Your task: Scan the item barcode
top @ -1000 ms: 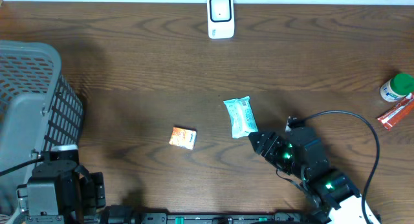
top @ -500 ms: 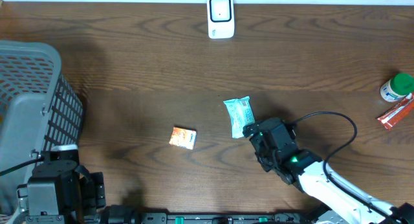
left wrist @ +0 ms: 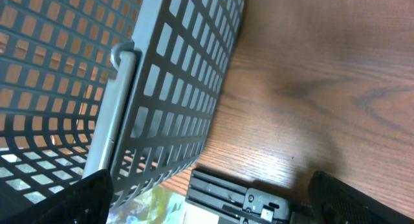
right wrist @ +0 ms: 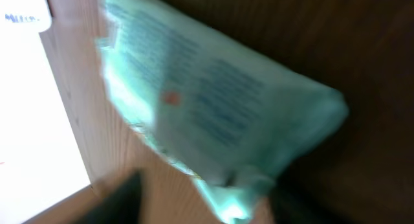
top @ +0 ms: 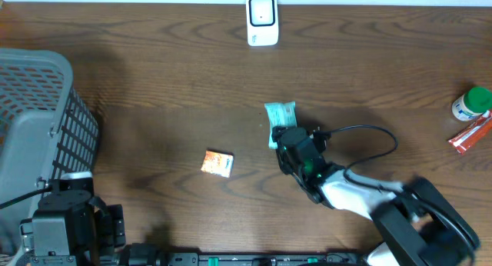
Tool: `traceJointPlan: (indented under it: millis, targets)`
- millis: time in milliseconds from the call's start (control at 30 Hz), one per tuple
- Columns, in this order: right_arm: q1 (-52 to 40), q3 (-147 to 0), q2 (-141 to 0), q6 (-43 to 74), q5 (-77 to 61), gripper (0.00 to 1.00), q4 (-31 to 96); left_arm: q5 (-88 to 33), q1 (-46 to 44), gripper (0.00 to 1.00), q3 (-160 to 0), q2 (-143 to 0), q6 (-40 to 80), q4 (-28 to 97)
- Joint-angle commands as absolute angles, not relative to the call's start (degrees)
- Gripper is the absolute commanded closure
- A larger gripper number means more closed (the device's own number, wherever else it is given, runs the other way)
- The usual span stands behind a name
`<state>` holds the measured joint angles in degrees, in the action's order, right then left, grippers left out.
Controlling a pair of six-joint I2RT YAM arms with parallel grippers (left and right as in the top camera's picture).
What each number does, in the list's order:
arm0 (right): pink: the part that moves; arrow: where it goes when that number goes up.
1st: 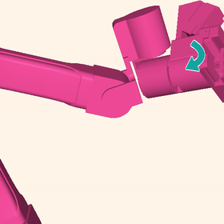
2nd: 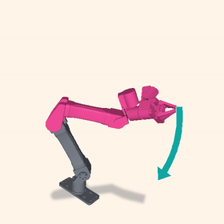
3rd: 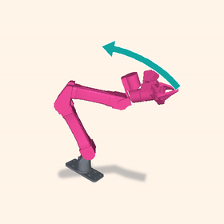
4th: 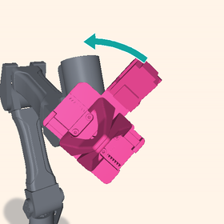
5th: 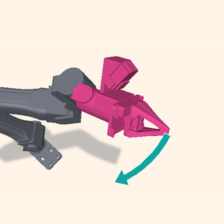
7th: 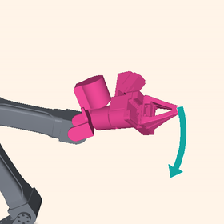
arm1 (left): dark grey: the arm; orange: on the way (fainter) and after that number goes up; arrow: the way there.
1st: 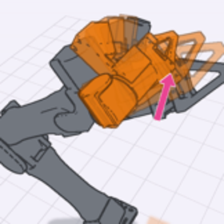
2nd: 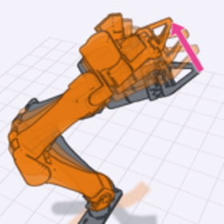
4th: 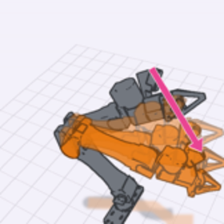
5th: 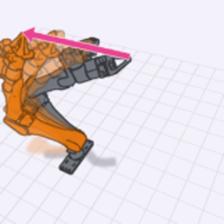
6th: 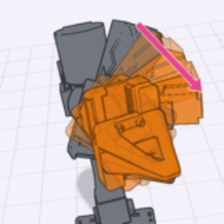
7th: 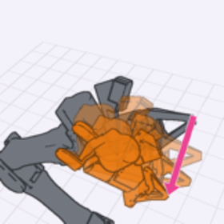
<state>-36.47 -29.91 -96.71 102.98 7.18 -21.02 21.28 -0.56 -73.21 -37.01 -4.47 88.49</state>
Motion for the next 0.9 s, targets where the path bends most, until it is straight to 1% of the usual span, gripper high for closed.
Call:
traceJointPlan:
  millis: [0,100,133,200,233,300,400,500,533,600,700,733,800,833,867]
  targets:
    - [-32.1,-23.57,-107.15,101.14,1.65,0.99,-16.29,21.43,-0.78,0.04,-73.34,-36.84,-4.19,88.66]
    - [-28.84,-23.57,-102.52,91.15,3.49,0.99,-16.23,21.43,-0.8,0.04,-73.34,-36.84,-4.19,88.66]
    - [-27.59,-23.57,-98.89,85.89,3.55,0.99,-15.84,21.43,-0.8,0.03,-73.34,-36.84,-4.19,88.66]
    - [-26.63,-23.57,-94.28,80.18,3.09,0.99,-15.35,21.43,-0.8,0.04,-73.34,-36.84,-4.19,88.66]
    - [-26.17,-23.57,-90.54,75.42,2.24,0.99,-15.22,21.43,-0.78,0.04,-73.34,-36.84,-4.19,88.66]
    - [-25.91,-23.57,-84.31,68.14,-0.91,0.99,-14.85,21.43,-0.78,0.04,-73.34,-36.84,-4.19,88.66]
    - [-25.76,-23.57,-73.93,58.57,-9.19,0.99,-13.34,21.43,-0.78,0.04,-73.34,-36.84,-4.19,88.66]
    - [-25.76,-23.57,-64.14,55.92,-12.86,0.99,-9.5,21.43,-0.8,0.04,-73.34,-36.84,-4.19,88.66]
    - [-25.76,-23.57,-60.77,55.57,-12.91,0.99,-5.91,21.43,-0.78,0.04,-73.34,-36.84,-4.19,88.66]
    - [-25.69,-23.57,-57.78,54.76,-11.81,0.99,0.78,21.43,-0.78,0.04,-73.34,-36.84,-4.19,88.66]
    - [-25.69,-23.57,-57.49,55.2,-9.91,0.99,6.37,21.43,-0.78,0.04,-73.34,-36.84,-4.19,88.66]
    - [-25.69,-23.57,-57.8,56.73,-9.06,0.78,7.92,21.43,-0.78,0.04,-73.34,-36.84,-4.19,88.66]
    - [-25.39,-23.57,-58.63,58.65,-7.94,0.09,9.02,21.43,-0.8,0.04,-73.34,-36.84,-4.19,88.66]
    - [-24.91,-23.57,-59.07,58.46,-8.03,0.03,8.78,21.43,-0.78,0.04,-73.34,-36.84,-4.19,88.66]
    - [-23.64,-23.57,-59.99,54.59,-9.3,0.01,8.05,21.43,-0.8,0.04,-73.34,-36.84,-4.19,88.66]
